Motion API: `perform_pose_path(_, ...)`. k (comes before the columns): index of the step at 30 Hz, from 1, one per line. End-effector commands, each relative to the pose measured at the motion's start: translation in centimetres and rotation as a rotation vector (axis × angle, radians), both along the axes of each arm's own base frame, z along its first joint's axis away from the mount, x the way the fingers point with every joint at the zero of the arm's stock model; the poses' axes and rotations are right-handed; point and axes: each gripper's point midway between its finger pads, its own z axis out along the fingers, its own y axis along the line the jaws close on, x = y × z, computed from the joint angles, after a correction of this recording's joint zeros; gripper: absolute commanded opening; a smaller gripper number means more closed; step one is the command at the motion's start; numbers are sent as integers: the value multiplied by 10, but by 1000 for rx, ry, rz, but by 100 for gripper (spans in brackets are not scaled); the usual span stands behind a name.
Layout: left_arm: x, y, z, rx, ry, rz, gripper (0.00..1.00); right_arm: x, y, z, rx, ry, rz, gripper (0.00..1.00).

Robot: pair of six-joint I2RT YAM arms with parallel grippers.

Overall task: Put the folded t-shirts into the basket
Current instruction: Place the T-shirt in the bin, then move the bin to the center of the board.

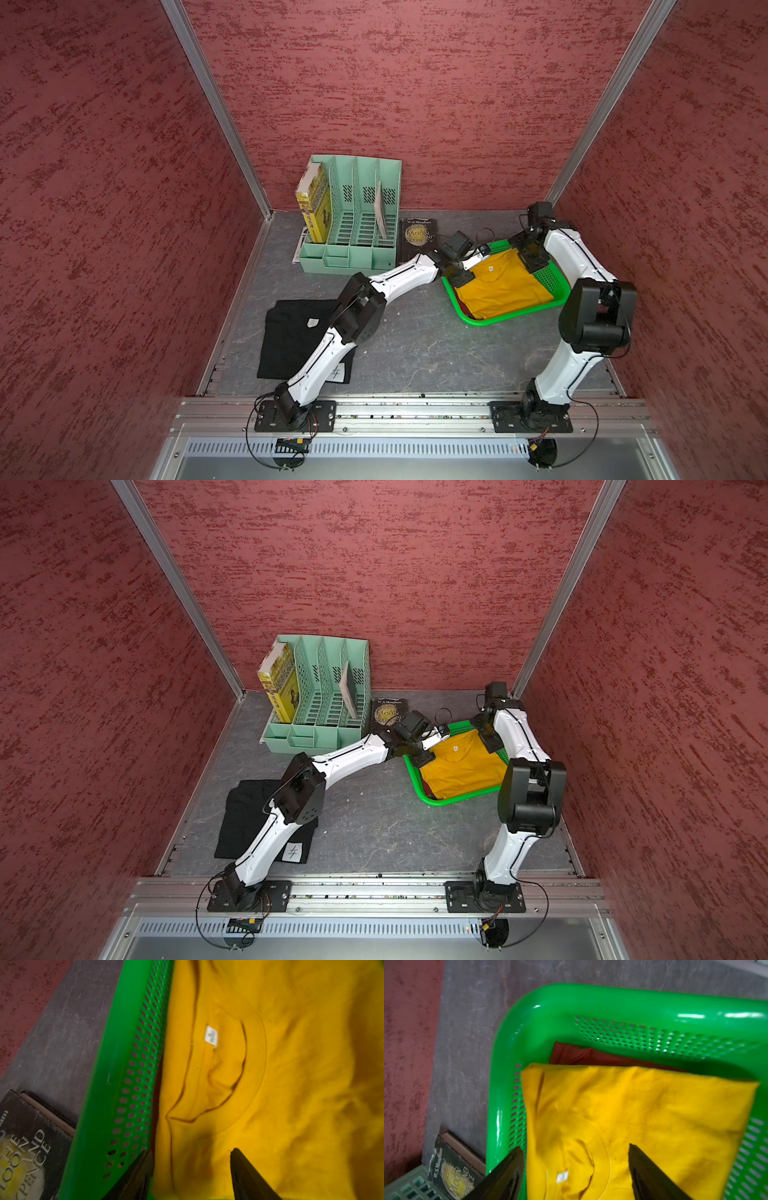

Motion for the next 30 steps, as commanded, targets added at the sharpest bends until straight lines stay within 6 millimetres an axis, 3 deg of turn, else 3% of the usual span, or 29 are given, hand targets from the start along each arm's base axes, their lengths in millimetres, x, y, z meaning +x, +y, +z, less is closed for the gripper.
perform_pose_path(1, -7, -2, 97, -142, -177, 17, 65, -19, 7, 37, -8, -49, 72, 85)
perform_pose_path(5, -25, 25, 133, -208, -199, 64, 66, -47, 13, 47, -61, -37, 170, 81)
perform_pose_path(8, -39, 48, 138, -228, -176, 94, 68, -61, 34, 42, -60, -53, 307, 73)
perform_pose_path(14, -57, 113, 142, -324, -68, 266, 72, -89, 113, 29, -13, -62, 706, 66)
perform_pose_path(16, -59, 142, 147, -382, -46, 368, 78, -102, 149, 18, 32, -42, 855, 66)
perform_pose_path(18, -68, 167, 146, -409, -19, 434, 98, -115, 179, 8, 56, -21, 973, 66)
perform_pose_path(21, -76, 201, 146, -486, 26, 553, 100, -130, 210, -4, 64, 4, 1074, 67)
perform_pose_path(25, -86, 258, 114, -579, 166, 828, 100, -137, 250, -11, 164, -56, 1169, 67)
perform_pose_path(30, -118, 318, 75, -606, 344, 1030, 100, -136, 295, -25, 227, -70, 1272, 69)
